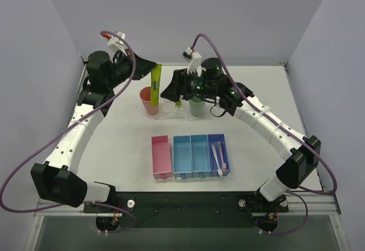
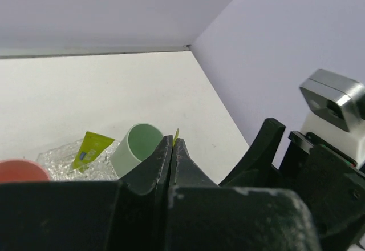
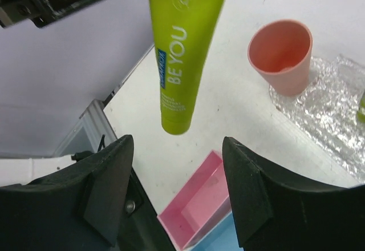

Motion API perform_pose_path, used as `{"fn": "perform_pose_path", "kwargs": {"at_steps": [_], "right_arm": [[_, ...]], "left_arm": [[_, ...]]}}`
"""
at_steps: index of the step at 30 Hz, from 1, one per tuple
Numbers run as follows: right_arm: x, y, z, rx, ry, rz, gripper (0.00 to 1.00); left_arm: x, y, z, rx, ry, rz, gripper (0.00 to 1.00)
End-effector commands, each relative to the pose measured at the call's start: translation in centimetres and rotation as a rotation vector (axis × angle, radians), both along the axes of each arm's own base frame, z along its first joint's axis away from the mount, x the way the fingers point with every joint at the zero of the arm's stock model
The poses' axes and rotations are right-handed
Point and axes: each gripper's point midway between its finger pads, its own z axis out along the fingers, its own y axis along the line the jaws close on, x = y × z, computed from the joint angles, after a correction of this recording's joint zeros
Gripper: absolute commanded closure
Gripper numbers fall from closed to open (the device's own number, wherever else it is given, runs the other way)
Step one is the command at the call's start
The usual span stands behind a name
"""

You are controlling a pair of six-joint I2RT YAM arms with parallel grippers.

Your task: Prepare toiletry sets of a toothbrush and toothpaste on the tray

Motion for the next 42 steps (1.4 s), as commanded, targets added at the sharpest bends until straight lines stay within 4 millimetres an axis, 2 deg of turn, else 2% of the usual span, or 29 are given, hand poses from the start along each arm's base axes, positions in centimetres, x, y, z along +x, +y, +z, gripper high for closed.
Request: {"fn": "perform_pose_path", "kwargs": {"at_steps": [1,6,10,15,18,21,22,23,27,28,29,30,31,32,33,36,38,42], "right_arm": [[3.9,2.3,2.8,0.058,-0.181,-0.093,0.41],[4.8,3.9,1.2,0.033,-0.167,-0.089,0.40],[5.0,4.3,0.1,0.000,-0.184,-0.093,0.40],[5.3,5.7,0.8,0.048,-0.205,-0.049,0.42],[5.0,6.6,1.0,0.083,-0.192,-0.008,0.44],[4.6,7.1,0.5,0.085,-0.177,0.015,0.51],[4.5,7.2,0.5,0.084,-0.176,0.020,0.53],[4.5,7.2,0.3,0.082,-0.173,0.026,0.63],[4.5,7.0,0.9,0.078,-0.197,0.033,0.77],[4.6,6.8,1.1,0.067,-0.218,0.037,0.79],[4.5,6.6,1.1,0.052,-0.220,0.039,0.82],[4.5,6.4,1.2,0.041,-0.228,0.042,0.83],[4.4,6.1,1.1,0.016,-0.256,0.053,0.84],[4.2,5.9,0.6,-0.012,-0.249,0.061,0.86],[4.1,5.7,0.8,-0.025,-0.265,0.071,0.87],[3.3,4.9,-0.2,-0.110,-0.281,0.121,0.88],[2.9,4.3,-1.1,-0.159,-0.293,0.150,0.89],[2.4,3.6,-1.3,-0.213,-0.342,0.185,0.89]], "left_arm": [[0.9,0.7,-0.1,-0.022,0.071,0.119,1.00],[0.7,0.5,0.1,-0.030,0.065,0.134,1.00],[0.3,0.9,0.7,-0.064,0.043,0.157,1.00],[0.1,1.1,0.1,-0.073,0.050,0.166,1.00],[0.0,1.3,0.4,-0.079,0.034,0.172,1.00],[-0.1,1.2,0.4,-0.076,0.033,0.166,1.00],[-0.1,1.2,1.3,-0.092,-0.003,0.162,1.00],[-0.2,1.2,1.3,-0.094,-0.007,0.161,1.00],[-0.7,1.6,1.2,-0.103,-0.006,0.142,1.00],[-1.1,1.8,1.2,-0.107,-0.001,0.137,0.97],[-1.2,1.9,0.6,-0.104,0.012,0.135,0.82],[-1.5,2.1,0.4,-0.103,0.015,0.130,0.74],[-1.8,2.6,0.6,-0.101,0.006,0.133,0.69],[-2.1,2.5,0.5,-0.095,0.008,0.115,0.59],[-2.2,2.6,0.1,-0.080,0.015,0.108,0.55],[-2.8,2.3,-0.7,-0.026,0.036,0.056,0.49],[-3.0,1.7,-1.5,0.006,0.061,0.009,0.49],[-3.2,1.0,-2.8,0.068,0.095,-0.068,0.48]]}}
